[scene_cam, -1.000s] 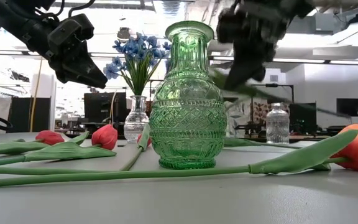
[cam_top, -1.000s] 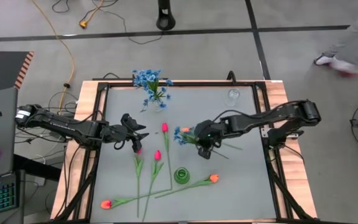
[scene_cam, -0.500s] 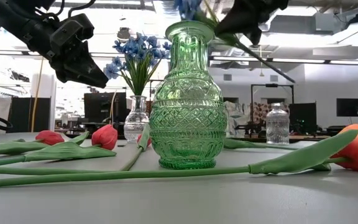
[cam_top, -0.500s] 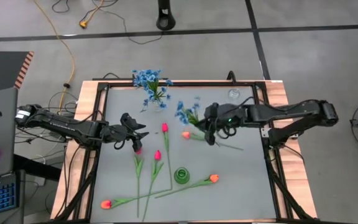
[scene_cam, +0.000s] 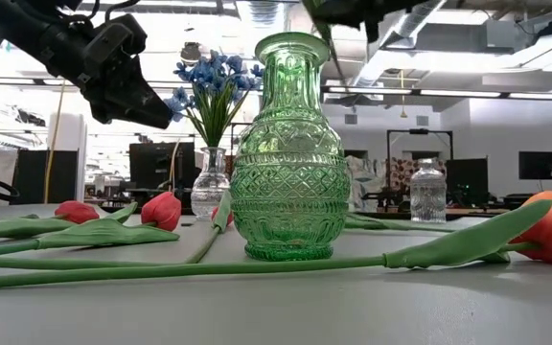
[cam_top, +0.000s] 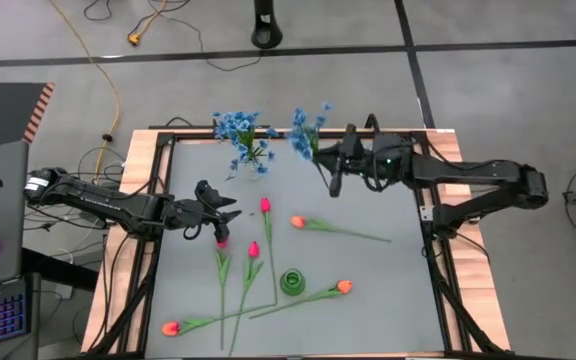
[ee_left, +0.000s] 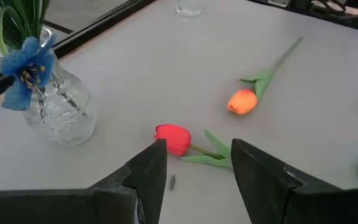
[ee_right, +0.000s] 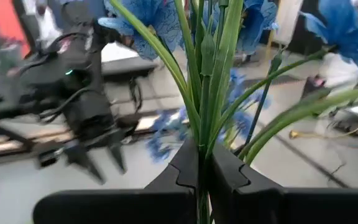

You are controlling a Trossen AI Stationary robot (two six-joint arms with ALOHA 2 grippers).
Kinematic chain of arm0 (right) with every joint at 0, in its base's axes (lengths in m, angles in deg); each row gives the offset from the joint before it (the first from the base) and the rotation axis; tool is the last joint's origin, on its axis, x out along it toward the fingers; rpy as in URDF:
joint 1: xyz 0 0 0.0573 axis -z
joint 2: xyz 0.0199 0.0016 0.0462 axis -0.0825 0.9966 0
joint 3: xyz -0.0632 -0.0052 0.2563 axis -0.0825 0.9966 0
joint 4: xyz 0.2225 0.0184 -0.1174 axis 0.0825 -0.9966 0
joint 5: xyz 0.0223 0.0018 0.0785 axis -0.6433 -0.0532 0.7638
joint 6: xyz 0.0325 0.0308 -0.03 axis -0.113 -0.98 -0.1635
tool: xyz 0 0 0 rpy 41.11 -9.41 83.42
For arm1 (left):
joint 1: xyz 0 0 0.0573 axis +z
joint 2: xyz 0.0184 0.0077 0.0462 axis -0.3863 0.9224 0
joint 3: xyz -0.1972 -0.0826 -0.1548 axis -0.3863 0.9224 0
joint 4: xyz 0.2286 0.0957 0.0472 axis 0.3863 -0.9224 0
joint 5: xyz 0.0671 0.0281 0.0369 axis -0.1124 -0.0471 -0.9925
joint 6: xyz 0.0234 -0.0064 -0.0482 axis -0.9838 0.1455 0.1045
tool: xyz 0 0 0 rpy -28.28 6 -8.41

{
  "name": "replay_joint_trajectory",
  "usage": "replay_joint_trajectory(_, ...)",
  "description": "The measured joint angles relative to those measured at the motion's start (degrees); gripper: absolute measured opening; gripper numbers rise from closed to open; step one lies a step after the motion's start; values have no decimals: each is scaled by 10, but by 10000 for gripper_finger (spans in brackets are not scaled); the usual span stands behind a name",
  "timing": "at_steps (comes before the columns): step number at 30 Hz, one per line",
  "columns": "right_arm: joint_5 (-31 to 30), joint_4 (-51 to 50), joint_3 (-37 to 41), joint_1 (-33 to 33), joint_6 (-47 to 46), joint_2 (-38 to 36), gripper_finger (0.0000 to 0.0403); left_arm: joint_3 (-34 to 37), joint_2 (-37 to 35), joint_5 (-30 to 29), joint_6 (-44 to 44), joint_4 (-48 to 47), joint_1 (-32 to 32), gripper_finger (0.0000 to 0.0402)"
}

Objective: Sort flowers into vase by color
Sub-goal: Put the blue flowers into the top left transparent vase

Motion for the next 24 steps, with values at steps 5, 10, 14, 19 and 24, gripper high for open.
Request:
replay_joint_trajectory(5, 32, 118, 47, 33, 13, 29, 41, 0, 0, -9, 0, 4, 0, 167)
replay_joint_trajectory(10, 92, 312, 105, 70, 10, 79, 41, 0, 0, -20, 0, 6, 0, 167)
replay_joint_trajectory(14, 105, 479, 125, 96, 1, 140, 40, 0, 0, -21, 1, 8, 0, 167)
replay_joint_trajectory(19, 105, 645, 125, 121, -33, 237, 40, 0, 0, -25, 1, 16, 0, 167)
replay_joint_trajectory(24, 106, 792, 104, 137, -84, 335, 41, 0, 0, -27, 1, 28, 0, 167)
